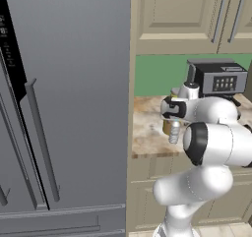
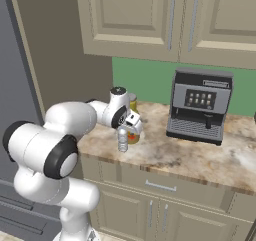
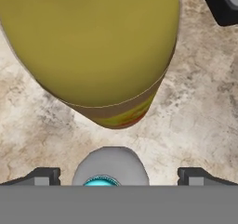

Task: Place the drinks on the dining counter in a tight cluster.

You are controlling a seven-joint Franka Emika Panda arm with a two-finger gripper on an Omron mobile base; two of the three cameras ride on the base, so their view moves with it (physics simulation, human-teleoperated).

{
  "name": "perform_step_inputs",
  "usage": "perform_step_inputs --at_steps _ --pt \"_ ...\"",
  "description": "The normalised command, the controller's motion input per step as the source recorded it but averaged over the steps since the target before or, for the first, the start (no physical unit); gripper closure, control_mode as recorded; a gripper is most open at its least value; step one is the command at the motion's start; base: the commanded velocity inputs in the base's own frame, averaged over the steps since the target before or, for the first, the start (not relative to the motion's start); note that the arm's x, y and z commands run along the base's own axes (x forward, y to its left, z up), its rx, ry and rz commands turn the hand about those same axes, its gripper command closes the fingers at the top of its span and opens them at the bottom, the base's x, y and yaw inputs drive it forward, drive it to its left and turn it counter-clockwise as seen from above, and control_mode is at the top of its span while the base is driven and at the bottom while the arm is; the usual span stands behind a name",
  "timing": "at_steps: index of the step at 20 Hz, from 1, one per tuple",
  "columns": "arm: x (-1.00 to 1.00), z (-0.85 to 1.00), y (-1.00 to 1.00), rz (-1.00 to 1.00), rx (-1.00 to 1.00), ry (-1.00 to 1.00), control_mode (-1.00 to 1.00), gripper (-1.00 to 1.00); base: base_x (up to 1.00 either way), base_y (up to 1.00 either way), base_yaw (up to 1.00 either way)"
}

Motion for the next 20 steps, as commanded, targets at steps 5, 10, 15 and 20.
perform_step_inputs --at_steps 5,10,15,20 --pt "0.00 -0.16 0.01 0.00 0.00 0.00 -1.00 -1.00 0.00 0.00 0.00" --pt "0.00 -0.03 0.00 0.00 0.00 0.00 -1.00 -1.00 0.00 0.00 0.00" --pt "0.00 0.00 0.00 0.00 0.00 0.00 -1.00 1.00 0.00 0.00 0.00" --pt "0.00 0.00 0.00 0.00 0.00 0.00 -1.00 1.00 0.00 0.00 0.00"
